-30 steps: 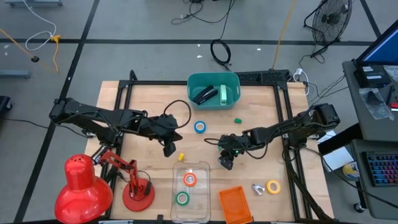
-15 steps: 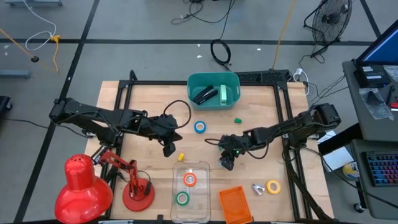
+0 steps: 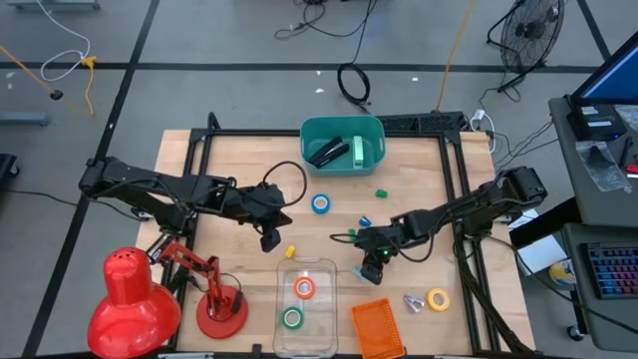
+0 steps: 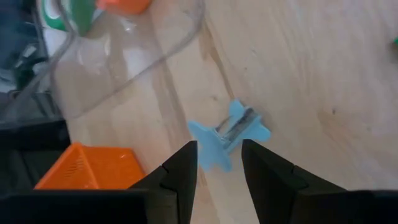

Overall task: Pick and place Stapler, Stapler remover, tape
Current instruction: Put the blue staple remover into the orange basket

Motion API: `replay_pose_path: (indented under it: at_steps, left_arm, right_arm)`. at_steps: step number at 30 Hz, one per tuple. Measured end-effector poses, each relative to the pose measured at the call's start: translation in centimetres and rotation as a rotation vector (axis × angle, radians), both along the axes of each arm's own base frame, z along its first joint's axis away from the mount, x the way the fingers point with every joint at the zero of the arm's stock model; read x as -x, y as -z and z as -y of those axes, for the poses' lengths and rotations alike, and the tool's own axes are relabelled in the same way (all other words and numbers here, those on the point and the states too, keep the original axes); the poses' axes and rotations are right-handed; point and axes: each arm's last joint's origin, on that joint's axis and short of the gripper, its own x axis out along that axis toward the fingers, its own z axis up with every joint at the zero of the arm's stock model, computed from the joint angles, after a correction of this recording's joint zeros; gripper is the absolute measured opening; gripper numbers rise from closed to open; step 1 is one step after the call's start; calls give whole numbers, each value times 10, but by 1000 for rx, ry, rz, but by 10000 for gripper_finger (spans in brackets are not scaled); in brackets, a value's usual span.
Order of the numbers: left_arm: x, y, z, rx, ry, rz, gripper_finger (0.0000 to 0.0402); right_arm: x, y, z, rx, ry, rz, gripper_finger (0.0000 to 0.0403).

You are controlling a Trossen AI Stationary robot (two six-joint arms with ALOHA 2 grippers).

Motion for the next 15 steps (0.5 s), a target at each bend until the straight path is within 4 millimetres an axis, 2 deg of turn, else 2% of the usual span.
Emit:
replay_pose_path:
  at_steps: [15]
  left_arm:
    - [0,0,0,-5,4,0,1]
  right_arm:
    - [2,0,-3,-11,4,-16,123]
